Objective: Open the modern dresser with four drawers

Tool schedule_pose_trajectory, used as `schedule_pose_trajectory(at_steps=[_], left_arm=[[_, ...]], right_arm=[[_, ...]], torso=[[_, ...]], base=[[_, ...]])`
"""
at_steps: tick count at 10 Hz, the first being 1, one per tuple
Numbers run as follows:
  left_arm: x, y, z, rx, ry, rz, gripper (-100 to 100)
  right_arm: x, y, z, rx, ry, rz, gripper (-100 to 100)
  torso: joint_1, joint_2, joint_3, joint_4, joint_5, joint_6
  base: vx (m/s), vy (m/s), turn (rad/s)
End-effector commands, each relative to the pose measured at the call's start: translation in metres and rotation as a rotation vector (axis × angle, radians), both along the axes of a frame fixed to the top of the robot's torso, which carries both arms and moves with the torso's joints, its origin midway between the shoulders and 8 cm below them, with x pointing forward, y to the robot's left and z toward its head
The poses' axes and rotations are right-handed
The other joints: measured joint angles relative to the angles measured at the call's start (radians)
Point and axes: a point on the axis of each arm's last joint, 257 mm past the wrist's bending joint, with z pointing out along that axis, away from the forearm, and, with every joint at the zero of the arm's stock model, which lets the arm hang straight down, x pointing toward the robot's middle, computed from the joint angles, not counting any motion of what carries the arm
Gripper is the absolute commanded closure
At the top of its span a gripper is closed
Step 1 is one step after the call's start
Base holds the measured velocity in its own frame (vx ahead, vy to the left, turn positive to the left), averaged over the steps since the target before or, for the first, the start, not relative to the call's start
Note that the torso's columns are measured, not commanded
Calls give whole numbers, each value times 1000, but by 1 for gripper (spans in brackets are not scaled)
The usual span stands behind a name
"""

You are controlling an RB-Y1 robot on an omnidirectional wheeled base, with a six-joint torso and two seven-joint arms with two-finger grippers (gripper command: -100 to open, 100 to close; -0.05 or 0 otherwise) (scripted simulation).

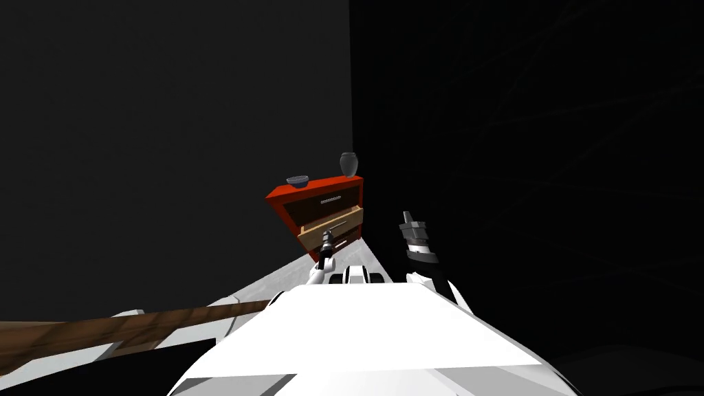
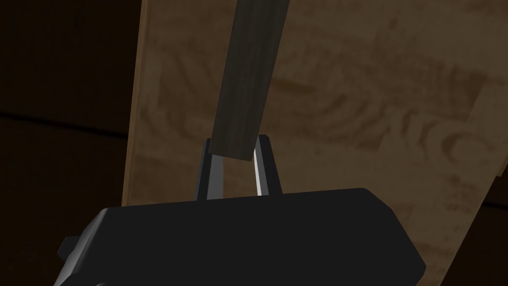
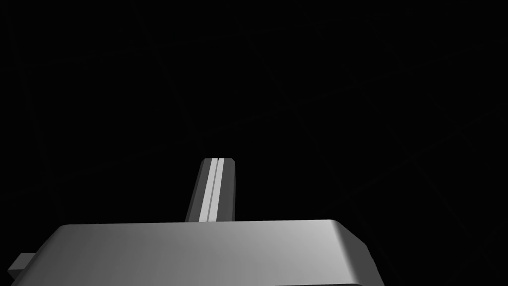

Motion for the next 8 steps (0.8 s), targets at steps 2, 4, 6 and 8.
schedule_pose_trajectory(at_steps=[2,4,6,8], left_arm=[[3,-13,5,0,-5,-11,100],[5,-15,8,0,-13,-13,100],[28,-22,19,-6,-4,-58,-100],[36,-24,24,-6,-5,-71,-100]], right_arm=[[0,0,0,0,0,0,0],[0,0,0,0,0,0,0],[0,0,0,0,0,0,0],[0,0,0,0,0,0,0]], torso=[[0,1,1,0,0,0],[-1,6,3,0,0,0],[-1,1,0,3,-2,-1],[3,-4,-2,-2,2,1]], base=[[-63,-23,11],[-169,-79,19],[-76,-77,163],[-9,-21,59]])
